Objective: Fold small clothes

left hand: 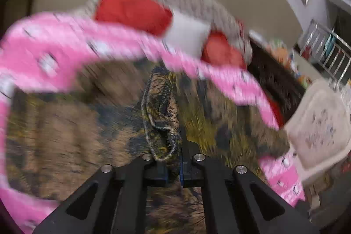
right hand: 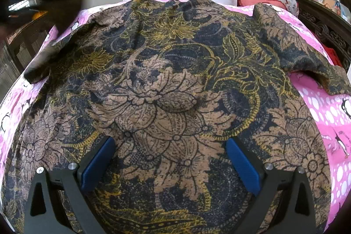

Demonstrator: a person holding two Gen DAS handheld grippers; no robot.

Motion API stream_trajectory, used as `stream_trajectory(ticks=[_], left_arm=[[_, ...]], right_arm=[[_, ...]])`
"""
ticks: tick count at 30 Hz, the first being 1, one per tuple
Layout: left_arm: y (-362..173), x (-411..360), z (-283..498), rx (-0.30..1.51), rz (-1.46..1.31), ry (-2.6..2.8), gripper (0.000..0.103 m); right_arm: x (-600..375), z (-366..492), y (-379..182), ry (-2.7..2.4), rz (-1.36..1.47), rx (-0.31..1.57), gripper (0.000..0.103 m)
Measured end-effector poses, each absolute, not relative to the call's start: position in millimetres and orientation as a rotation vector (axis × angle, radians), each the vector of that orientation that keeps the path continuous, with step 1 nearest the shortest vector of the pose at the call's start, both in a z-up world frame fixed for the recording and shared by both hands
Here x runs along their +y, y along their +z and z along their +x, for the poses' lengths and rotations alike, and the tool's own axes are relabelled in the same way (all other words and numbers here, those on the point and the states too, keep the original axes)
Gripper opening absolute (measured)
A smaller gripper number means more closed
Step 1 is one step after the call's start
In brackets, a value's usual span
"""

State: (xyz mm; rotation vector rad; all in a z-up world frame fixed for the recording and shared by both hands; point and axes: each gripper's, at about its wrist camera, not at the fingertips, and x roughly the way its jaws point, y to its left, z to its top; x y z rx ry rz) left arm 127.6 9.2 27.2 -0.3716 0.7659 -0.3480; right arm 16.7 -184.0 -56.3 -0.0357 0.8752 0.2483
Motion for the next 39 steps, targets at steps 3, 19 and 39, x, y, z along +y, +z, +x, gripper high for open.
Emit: stream_trajectory(ticks=[3, 19, 39], left_arm=[[-16.3, -15.6, 129.9, 0.895, -0.346, -0.367, 0.0], [-41.8, 98.1, 16.1, 0.807, -0.389, -0.214, 0.006], [-45.8, 89.1, 22.0, 0.816, -0.37, -0.186, 0.005]], right_arm=[[-184.2, 15.9, -57.0, 0.251, -0.033, 0.877, 0.103], [-158.4, 113.6, -4.9, 0.566, 0.139, 0.84, 0.083], [-251.5, 140.6, 1.0, 0.483, 0.269, 0.827, 0.004]])
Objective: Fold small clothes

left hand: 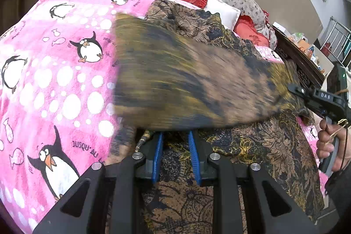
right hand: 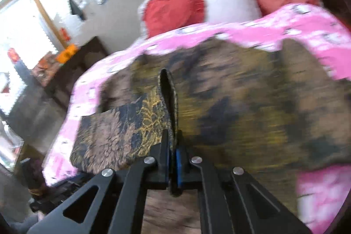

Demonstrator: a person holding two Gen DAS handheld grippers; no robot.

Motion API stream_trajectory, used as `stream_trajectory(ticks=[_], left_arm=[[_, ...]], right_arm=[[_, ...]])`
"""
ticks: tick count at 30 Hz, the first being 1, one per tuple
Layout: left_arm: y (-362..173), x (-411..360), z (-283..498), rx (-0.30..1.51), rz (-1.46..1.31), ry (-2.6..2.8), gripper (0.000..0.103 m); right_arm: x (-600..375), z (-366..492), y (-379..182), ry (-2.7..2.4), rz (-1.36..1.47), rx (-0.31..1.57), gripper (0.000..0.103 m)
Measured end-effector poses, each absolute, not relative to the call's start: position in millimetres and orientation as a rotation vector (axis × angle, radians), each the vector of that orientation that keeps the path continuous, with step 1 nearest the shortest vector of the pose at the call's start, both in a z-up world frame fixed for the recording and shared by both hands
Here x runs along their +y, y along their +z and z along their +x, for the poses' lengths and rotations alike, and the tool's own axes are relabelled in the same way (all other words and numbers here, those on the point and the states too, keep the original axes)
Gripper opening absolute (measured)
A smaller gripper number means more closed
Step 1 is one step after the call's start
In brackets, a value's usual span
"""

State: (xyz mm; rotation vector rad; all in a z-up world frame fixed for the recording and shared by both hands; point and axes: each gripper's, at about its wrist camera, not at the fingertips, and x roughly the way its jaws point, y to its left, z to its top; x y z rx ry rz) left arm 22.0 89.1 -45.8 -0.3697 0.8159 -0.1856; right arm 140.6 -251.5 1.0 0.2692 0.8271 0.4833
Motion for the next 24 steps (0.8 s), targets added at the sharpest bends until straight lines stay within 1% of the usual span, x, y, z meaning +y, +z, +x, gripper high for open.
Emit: stream_trajectory(ticks=[2, 6, 11, 13, 14, 15, 16, 17, 19, 21, 24], left_arm=[[-45.5, 88.2, 21.8, 0.816, -0.367, -0.184, 0.005], [-45.4, 87.6, 22.1, 0.816, -0.368, -0.185, 0.005], [-42.9, 92.5, 20.5, 0.829, -0.396, -0.204, 0.005], [-31.2, 95.4, 14.5, 0.831, -0.367, -0.162, 0.005], [-23.1, 96.7, 10.9, 0.808, -0.353, -0.135, 0.005], [-11.6, 98.4, 7.7, 0.771, -0.344, -0.11, 0.006], [1.4, 98.7, 6.8, 0.73, -0.339, -0.094, 0.011], [10.9, 96.9, 8.1, 0.698, -0.33, -0.086, 0.017], [26.8, 85.7, 20.1, 0.644, -0.295, -0.109, 0.02], [26.3, 73.0, 38.7, 0.657, -0.279, -0.158, 0.021], [-3.1, 60.0, 75.4, 0.793, -0.254, -0.144, 0.018]], right_arm=[[-284.9, 140.5, -1.4, 0.406, 0.265, 0.863, 0.004], [-321.8, 137.7, -12.8, 0.336, 0.27, 0.919, 0.004], [-327.7, 143.2, -32.7, 0.283, 0.235, 0.99, 0.005], [-326.7, 142.0, -34.5, 0.267, 0.221, 0.992, 0.005], [-328.1, 140.1, -31.1, 0.262, 0.218, 0.981, 0.009], [-329.8, 134.3, -21.9, 0.253, 0.209, 0.953, 0.017], [-330.6, 128.8, -13.9, 0.249, 0.198, 0.921, 0.022], [-331.9, 121.5, -4.9, 0.242, 0.18, 0.881, 0.03], [-330.5, 104.5, 16.6, 0.257, 0.148, 0.773, 0.032], [-322.3, 96.8, 25.3, 0.333, 0.142, 0.723, 0.032], [-293.1, 102.4, 5.6, 0.462, 0.041, 0.795, 0.032]])
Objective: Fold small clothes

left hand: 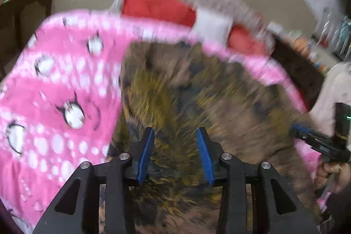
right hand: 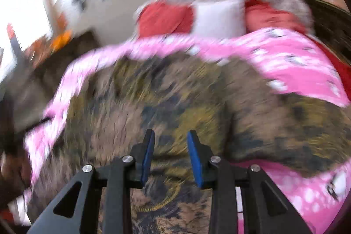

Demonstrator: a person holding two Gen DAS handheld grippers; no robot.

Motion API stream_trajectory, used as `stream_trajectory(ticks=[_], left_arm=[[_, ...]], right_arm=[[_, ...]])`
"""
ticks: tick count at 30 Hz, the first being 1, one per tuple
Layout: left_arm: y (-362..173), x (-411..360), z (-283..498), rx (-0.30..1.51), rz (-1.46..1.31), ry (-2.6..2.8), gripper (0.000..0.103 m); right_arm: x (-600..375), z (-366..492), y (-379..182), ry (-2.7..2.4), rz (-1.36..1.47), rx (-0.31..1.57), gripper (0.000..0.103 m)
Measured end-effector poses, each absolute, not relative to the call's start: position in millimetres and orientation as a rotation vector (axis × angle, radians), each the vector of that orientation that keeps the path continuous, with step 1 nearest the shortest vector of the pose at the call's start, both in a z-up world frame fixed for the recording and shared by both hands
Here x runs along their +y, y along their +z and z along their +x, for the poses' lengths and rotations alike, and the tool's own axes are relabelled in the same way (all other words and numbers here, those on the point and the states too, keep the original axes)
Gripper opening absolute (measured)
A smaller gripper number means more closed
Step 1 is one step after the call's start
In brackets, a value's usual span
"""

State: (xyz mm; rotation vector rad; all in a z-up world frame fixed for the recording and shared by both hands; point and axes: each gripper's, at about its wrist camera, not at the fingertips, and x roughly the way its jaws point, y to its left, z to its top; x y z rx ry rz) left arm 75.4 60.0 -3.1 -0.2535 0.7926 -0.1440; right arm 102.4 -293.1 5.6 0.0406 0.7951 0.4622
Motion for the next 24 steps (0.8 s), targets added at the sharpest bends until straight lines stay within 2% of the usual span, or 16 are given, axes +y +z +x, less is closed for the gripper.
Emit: stream_trajectory(ticks=[2, 4, 8, 11, 14, 16, 21, 24], left_arm=[[-25.3, 61.6, 93.4, 0.897, -0.226, -0.085, 0.009], [-17.8, 64.8, 93.7, 0.874, -0.232, -0.075, 0.009], [17.1, 61.3, 99.0, 0.751, -0.248, -0.06, 0.009], [28.5, 54.2, 121.4, 0.711, -0.272, -0.075, 0.009], [7.3, 51.6, 152.4, 0.806, -0.239, -0.038, 0.009], [-20.1, 61.2, 165.8, 0.912, -0.235, 0.001, 0.004], [-5.1, 69.8, 147.0, 0.882, -0.285, -0.024, 0.005], [10.8, 64.3, 113.5, 0.824, -0.279, -0.078, 0.013]], right_arm=[[-285.4, 112.6, -18.8, 0.405, -0.047, 0.861, 0.032], [-296.2, 125.2, -39.2, 0.327, -0.004, 0.963, 0.031], [-303.7, 129.9, -11.7, 0.375, 0.115, 0.891, 0.032], [-295.6, 144.2, 3.9, 0.382, 0.11, 0.832, 0.038], [-293.2, 166.3, -6.5, 0.353, 0.141, 0.839, 0.049], [-289.8, 179.7, -34.8, 0.315, 0.143, 0.923, 0.05], [-289.3, 165.7, -26.7, 0.313, 0.132, 0.892, 0.052], [-306.0, 138.9, 1.6, 0.331, 0.169, 0.807, 0.052]])
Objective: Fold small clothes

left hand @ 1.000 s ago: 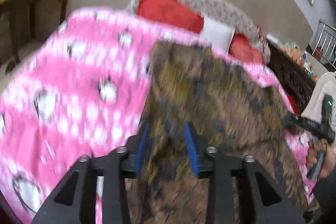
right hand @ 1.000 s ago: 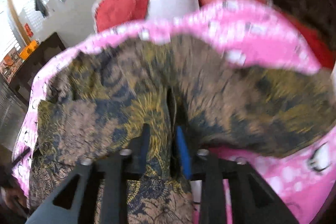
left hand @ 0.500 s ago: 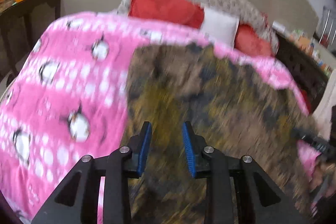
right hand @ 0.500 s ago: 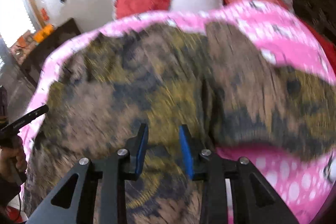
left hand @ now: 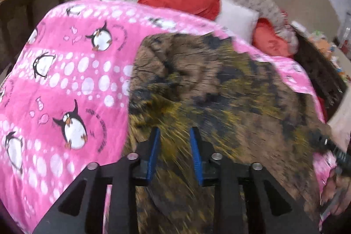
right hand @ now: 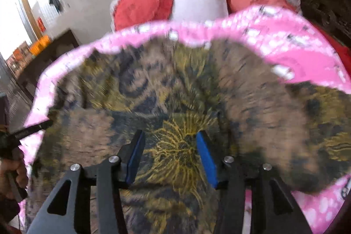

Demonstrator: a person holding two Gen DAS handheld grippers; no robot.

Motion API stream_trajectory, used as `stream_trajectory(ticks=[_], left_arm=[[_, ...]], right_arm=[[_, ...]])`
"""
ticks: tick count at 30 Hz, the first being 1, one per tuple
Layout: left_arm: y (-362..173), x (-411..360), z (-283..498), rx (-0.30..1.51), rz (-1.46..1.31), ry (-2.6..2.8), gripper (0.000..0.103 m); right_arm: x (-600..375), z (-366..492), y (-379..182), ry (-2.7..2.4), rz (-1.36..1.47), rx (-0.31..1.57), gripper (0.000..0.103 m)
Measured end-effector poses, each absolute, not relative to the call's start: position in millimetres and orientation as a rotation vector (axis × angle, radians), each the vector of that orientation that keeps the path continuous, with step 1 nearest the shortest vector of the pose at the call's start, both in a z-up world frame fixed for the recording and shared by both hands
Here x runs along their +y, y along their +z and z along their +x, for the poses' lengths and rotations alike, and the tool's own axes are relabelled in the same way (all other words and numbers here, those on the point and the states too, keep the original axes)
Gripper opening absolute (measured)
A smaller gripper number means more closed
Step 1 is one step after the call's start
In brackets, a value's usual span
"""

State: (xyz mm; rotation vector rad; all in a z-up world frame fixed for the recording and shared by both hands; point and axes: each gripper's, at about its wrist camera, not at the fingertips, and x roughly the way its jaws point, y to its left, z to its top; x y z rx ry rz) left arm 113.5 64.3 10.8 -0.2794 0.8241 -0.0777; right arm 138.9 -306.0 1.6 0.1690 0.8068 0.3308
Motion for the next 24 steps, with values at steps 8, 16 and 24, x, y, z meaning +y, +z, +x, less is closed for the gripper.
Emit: stream_trajectory(ticks=[8, 16, 24], left_arm=[[-30.0, 35.6, 51.9, 0.837, -0.152, -0.171, 0.025], [-31.2, 37.9, 43.4, 0.839, -0.182, -0.21, 0.038], [-33.0, 35.0, 45.1, 0.841, -0.172, -0.204, 0.038]], right_arm=[[-481.3, 89.1, 46.3, 0.027, 0.291, 0.661, 0.057], [-652.7, 65.9, -32.5, -0.105, 0.996, 0.7, 0.059], [-650.9, 107.2, -51.4, -0.074, 0.976, 0.749, 0.032]])
